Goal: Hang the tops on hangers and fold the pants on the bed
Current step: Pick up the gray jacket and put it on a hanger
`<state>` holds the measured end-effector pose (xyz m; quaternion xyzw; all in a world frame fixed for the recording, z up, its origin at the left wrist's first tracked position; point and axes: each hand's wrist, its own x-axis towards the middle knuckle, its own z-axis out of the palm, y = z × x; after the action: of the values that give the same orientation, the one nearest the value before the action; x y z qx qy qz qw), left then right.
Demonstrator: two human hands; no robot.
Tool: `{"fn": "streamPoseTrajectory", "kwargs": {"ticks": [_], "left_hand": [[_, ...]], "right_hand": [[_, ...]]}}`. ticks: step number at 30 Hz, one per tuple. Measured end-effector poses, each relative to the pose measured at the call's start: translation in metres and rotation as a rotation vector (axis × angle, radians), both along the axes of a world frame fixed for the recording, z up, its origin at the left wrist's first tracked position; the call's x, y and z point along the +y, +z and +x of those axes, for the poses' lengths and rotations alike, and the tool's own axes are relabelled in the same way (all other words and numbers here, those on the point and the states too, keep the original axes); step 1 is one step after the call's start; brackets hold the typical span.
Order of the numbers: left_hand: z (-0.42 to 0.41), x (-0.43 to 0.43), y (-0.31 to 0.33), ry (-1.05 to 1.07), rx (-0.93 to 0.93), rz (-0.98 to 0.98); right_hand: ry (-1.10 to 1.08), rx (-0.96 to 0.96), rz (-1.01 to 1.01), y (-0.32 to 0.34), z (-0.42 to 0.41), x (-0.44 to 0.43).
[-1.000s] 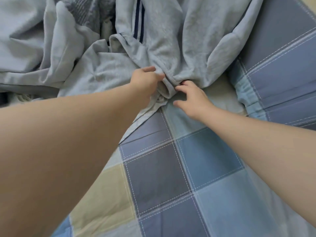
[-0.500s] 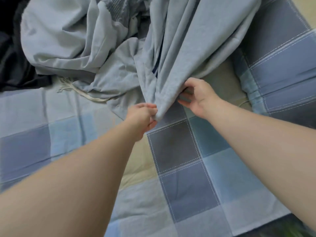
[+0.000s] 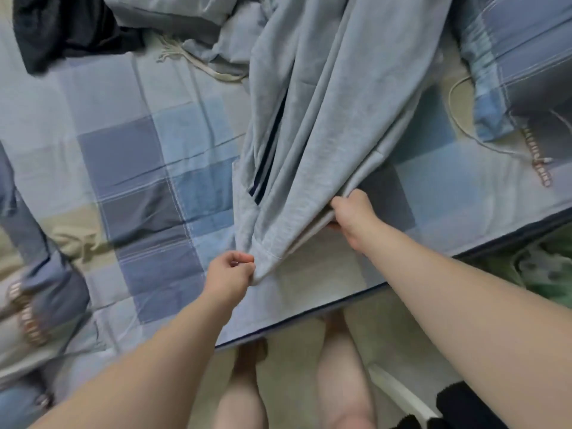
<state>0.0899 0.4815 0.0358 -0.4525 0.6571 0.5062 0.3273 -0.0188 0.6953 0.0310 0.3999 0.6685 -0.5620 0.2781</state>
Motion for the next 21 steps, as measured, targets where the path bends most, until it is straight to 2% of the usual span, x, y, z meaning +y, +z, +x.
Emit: {"fn": "streamPoseTrajectory", "kwargs": {"ticks": [3, 6, 10, 15, 21], "left_hand": [[0.056, -0.044, 0.012, -0.004, -0.043, -0.095], [0.099, -0.085, 0.030, -0.012, -0.102, -0.183], [0.126, -0.117, 0.048, -0.043, -0.129, -0.257], [0.104, -0.105, 0.065, -0.225, -0.072, -0.371], [0.028, -0.033, 0.079, -0.355, 0.116, -0.257]], "right_hand": [[-0.022, -0.101, -0.018, 0.002, 0.077, -0.031], [-0.073, -0.220, -0.132, 0.014, 0.144, -0.065], [-0.146, -0.295, -0.273, 0.037, 0.187, -0.094], [-0.034, -0.371, -0.267, 0.050, 0.182, -0.088], [0.070, -0.295, -0.207, 0.070, 0.116, -0.034]]}}
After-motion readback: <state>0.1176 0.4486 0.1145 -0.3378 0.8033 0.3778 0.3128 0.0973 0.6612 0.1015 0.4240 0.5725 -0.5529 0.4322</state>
